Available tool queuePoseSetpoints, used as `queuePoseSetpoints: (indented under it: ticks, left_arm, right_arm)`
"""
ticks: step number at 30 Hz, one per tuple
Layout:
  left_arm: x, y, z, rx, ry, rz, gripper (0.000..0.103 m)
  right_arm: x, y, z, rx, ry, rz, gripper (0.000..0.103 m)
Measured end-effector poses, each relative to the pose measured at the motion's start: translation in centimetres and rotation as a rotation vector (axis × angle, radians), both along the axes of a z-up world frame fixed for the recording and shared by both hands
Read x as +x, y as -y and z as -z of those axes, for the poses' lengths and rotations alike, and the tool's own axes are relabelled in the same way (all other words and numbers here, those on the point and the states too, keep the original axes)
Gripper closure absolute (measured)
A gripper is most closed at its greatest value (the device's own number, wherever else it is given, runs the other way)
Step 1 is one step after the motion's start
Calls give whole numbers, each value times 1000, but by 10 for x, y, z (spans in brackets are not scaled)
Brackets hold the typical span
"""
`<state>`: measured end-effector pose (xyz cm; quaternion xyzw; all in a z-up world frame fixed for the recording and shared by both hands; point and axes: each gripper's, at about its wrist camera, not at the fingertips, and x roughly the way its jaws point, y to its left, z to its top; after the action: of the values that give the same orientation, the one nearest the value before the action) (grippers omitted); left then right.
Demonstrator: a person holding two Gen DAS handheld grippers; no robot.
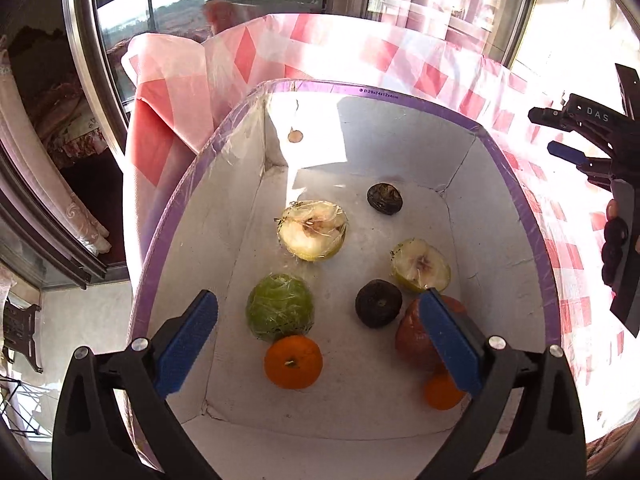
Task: Organize fruits
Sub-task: 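Withdraw both tools from the box toward the small orange, then grasp the small orange with the right tool while the left tool grasps the last date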
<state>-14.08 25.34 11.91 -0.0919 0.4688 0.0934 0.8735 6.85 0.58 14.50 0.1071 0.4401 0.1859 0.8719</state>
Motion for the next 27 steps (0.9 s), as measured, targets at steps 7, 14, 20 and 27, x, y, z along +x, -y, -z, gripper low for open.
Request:
queuePoseSetpoints:
  ticks: [7, 14, 20, 27]
  left_arm:
    - [23, 15, -15, 22, -23, -75, 2]
    - [52, 37, -18, 48, -70, -150, 2]
    - [74, 57, -35, 72, -55, -201, 2]
    - [141, 95, -53, 98, 0, -122, 2]
  right_arm:
    - [46, -12, 74, -254, -24, -251, 40]
    - [67, -44, 109, -276, 33, -475, 42]
    - [69, -67, 127, -302, 83, -608, 51]
    - [65, -50, 124, -283, 161, -653, 66]
